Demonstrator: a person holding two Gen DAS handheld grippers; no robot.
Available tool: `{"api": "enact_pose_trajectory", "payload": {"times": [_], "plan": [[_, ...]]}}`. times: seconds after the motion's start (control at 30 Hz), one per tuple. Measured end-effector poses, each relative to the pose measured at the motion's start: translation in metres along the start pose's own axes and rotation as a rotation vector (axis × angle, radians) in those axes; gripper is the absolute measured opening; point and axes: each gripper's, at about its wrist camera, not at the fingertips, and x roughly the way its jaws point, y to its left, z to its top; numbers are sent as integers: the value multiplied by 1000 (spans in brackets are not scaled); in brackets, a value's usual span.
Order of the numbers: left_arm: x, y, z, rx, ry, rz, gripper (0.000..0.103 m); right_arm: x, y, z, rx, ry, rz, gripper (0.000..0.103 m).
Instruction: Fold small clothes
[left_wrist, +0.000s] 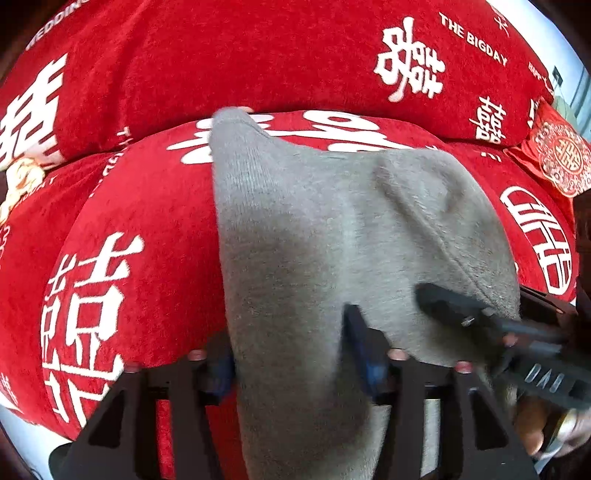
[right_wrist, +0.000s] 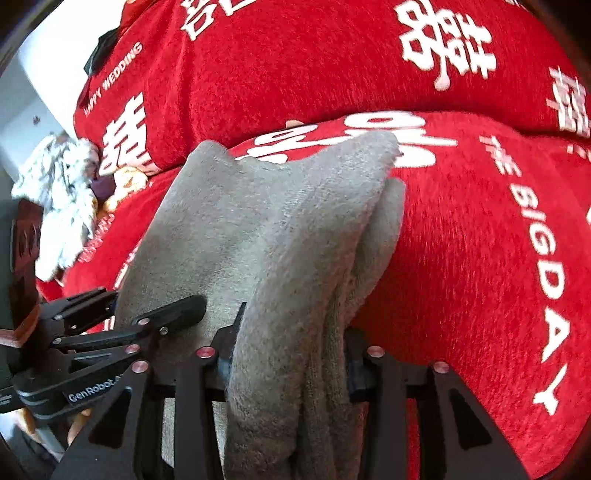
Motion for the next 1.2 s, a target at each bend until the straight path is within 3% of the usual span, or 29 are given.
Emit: {"api": "enact_pose_trajectory", "payload": {"times": [0.17, 0.23, 0.33, 0.43, 0.6, 0.7, 0.77, 0.8, 0.87, 0.97, 1.1, 1.2], "plan": [[-23, 29, -4, -81, -47, -23, 67, -26, -27, -2, 83, -66, 27, 56], [-30, 34, 1, -98, -69, -7, 67, -46, -20, 2, 39, -140, 3, 56], [-29, 27, 13, -80, -68, 35, 67, -57, -1, 13, -44, -173, 38, 56], [-12, 21, 31, -65, -34, 95, 67, -44, 21, 27, -128, -121, 97, 56], [22, 30, 55, -88, 41, 120, 67, -2, 8, 52, -94, -33, 21, 56], [36, 30, 62, -71, 63, 128, 68, 18, -11, 62, -38, 7, 24, 55], [45, 28, 64, -59, 72, 142, 73, 24, -17, 64, -25, 8, 26, 55], [48, 28, 65, -59, 74, 166, 81, 26, -17, 66, -29, 10, 19, 55], [49, 31, 65, -69, 71, 165, 82, 24, -14, 67, -50, 19, -4, 55], [31, 31, 58, -79, 46, 156, 82, 1, -2, 54, -93, -14, -15, 56], [-4, 18, 34, -38, -16, 133, 82, -33, 22, 13, -205, -45, 52, 57], [-22, 10, 9, -23, -34, 119, 82, -42, 28, -17, -246, -51, 53, 60]]}}
